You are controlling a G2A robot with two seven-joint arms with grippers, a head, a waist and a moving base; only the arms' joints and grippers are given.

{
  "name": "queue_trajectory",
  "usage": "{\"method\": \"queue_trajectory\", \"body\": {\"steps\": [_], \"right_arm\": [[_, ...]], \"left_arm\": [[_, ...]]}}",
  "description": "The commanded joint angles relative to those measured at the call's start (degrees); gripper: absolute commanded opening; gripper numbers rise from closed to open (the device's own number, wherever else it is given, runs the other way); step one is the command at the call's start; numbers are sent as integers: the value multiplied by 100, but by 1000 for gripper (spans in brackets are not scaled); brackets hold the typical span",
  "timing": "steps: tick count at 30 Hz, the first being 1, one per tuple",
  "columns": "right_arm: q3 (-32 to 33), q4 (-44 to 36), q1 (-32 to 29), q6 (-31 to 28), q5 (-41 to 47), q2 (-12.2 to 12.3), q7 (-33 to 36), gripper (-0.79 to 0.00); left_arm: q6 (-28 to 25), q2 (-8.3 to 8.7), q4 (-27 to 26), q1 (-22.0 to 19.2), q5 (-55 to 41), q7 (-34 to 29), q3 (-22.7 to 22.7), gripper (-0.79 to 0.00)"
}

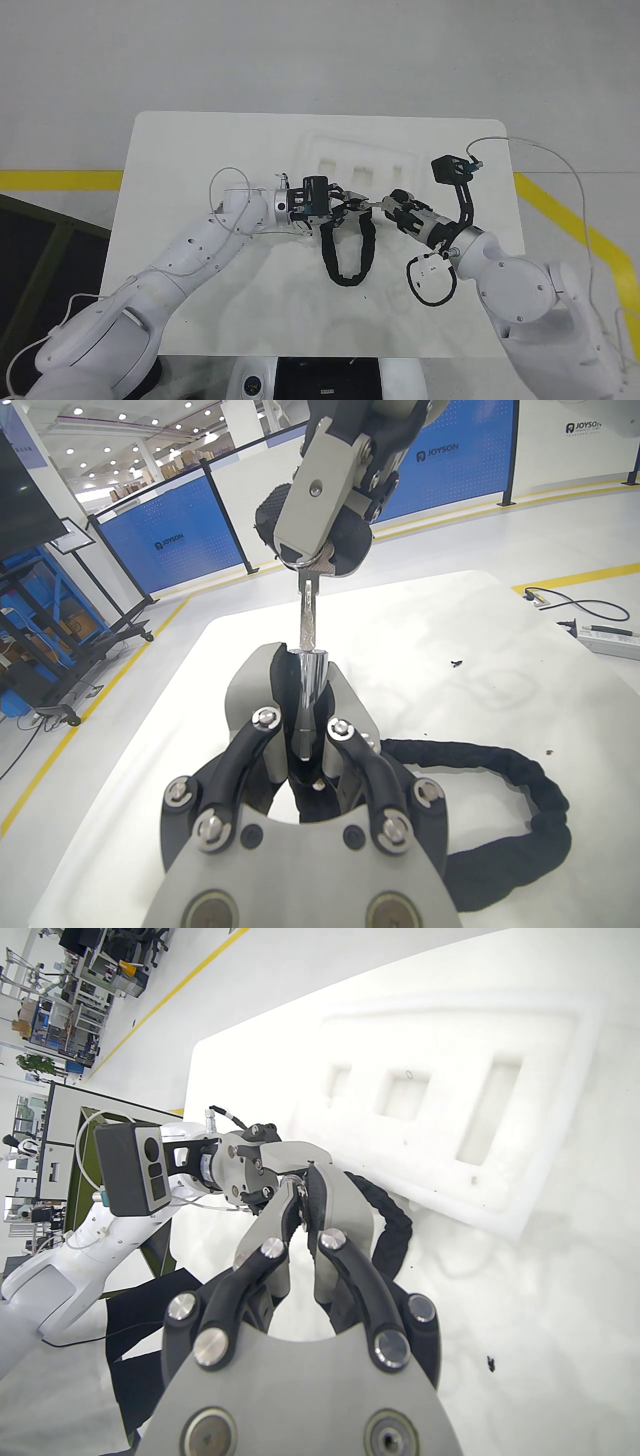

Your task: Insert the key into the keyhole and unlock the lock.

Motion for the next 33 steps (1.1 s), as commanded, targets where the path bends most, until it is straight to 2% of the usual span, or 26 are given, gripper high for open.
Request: {"method": "queue_trajectory", "body": {"steps": [1, 33], "right_arm": [[-22, 2, 6, -10, -13, -3, 6, -785], [-343, -9, 157, 3, -322, -70, -23, -785]], "left_arm": [[-5, -3, -11, 12, 19, -24, -21, -785], [-113, -1, -207, 233, 173, -244, -347, -785]]}}
